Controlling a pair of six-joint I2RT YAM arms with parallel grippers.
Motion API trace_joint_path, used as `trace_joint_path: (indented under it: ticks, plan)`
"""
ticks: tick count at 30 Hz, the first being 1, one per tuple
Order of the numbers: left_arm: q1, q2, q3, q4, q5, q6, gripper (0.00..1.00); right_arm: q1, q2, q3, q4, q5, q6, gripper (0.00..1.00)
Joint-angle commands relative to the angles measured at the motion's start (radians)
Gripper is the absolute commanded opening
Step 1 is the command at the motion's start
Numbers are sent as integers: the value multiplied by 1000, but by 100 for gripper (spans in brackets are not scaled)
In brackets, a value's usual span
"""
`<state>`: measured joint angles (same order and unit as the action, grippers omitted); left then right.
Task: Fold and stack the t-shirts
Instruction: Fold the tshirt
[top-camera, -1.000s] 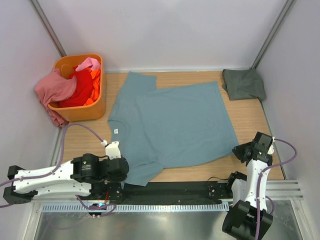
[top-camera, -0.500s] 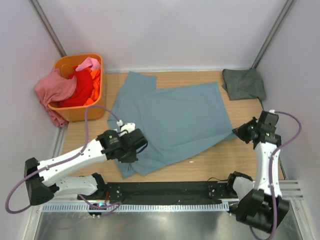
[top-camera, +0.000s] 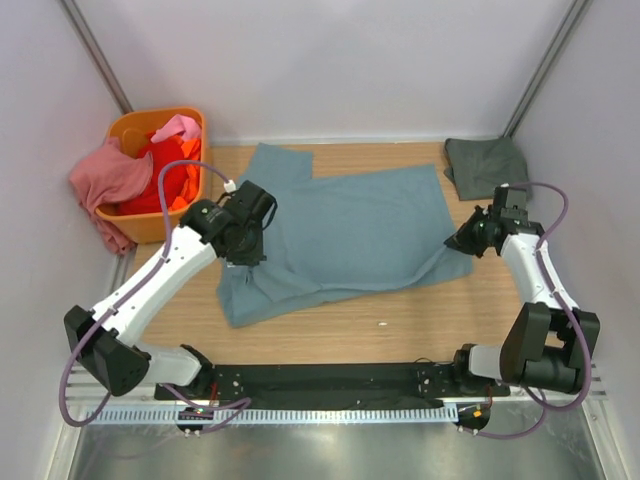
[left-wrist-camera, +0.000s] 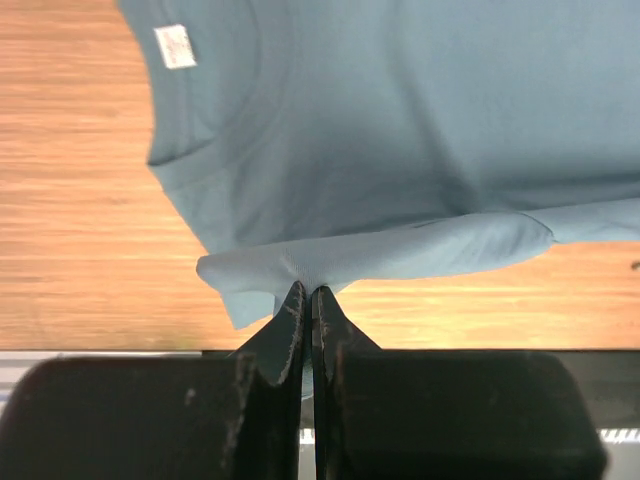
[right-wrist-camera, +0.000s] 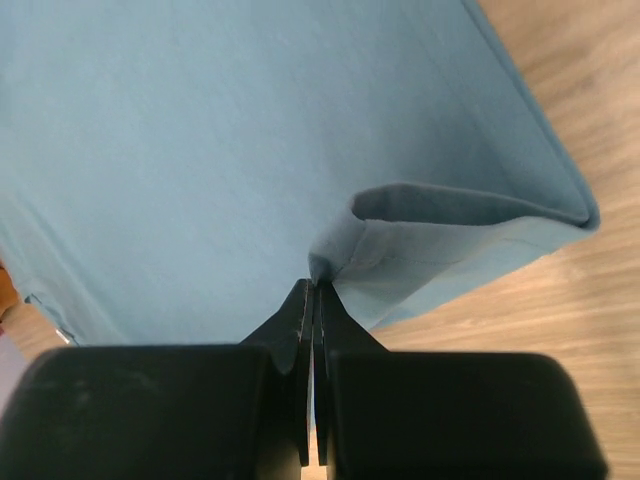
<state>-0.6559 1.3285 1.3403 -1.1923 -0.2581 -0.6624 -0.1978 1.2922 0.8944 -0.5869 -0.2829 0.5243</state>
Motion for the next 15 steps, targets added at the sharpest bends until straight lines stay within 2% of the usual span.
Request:
trace_joint_path:
  ticks: [1, 8, 15]
  plan:
    - [71, 12, 54, -12, 23, 116, 0, 11, 16, 95, 67, 31, -37, 1]
    - [189, 106, 106, 40, 71, 191, 0, 38, 143, 173, 76, 47, -50, 1]
    - [246, 221, 175, 88, 95, 237, 0, 51, 217, 215, 82, 67, -63, 1]
